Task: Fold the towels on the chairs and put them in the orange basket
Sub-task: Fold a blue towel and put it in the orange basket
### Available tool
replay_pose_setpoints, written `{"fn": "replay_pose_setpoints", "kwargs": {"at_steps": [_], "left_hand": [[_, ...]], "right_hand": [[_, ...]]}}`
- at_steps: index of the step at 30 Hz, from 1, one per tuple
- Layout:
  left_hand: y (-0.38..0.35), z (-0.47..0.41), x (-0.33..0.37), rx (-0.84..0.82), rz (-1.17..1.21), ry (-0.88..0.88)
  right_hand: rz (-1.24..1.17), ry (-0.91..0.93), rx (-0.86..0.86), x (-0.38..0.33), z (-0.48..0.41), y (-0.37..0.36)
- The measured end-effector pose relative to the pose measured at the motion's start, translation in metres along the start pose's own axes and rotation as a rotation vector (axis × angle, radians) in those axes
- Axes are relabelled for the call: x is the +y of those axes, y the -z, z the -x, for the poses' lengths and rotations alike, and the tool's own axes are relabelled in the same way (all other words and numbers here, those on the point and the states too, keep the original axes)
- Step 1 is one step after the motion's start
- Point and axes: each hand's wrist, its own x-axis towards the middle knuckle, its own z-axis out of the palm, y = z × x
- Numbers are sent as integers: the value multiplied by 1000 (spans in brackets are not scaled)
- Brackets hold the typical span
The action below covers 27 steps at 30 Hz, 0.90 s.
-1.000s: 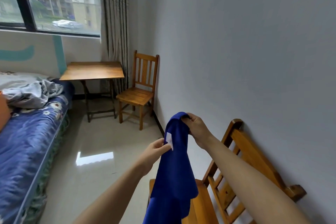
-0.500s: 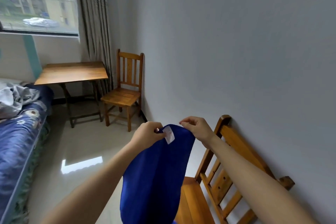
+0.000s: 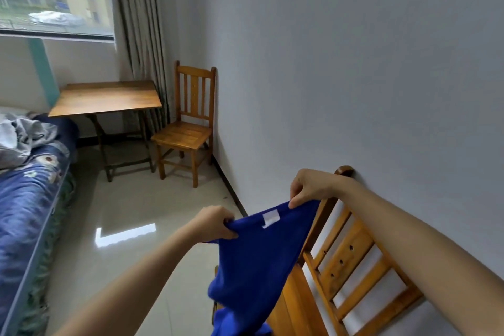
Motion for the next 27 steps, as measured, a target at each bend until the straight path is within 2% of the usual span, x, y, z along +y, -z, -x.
{"fn": "replay_pose_setpoints", "kwargs": {"at_steps": [3, 5, 10, 13, 17, 20, 23, 27], "left_hand": [[-12, 2, -29, -95, 70, 53], [-8, 3, -45, -98, 160, 81], [31, 7, -73, 51, 658, 154], [55, 5, -72, 222, 945, 183], [92, -9, -50, 497, 1280, 179], [125, -20, -30, 615, 1379, 125], [153, -28, -18, 665, 1437, 46], [172, -33, -15, 673, 1471, -53]], "right_hand": [[-4, -48, -7, 21, 6, 11], [-37, -75, -16, 35, 12, 19], [-118, -138, 88, 57, 18, 34], [-184, -197, 270, 61, 14, 42], [-24, -274, 649, 67, -4, 58], [-62, -314, 931, 69, -14, 76], [-319, -311, 1109, 70, -18, 94], [-824, -237, 1213, 67, -11, 107]]}}
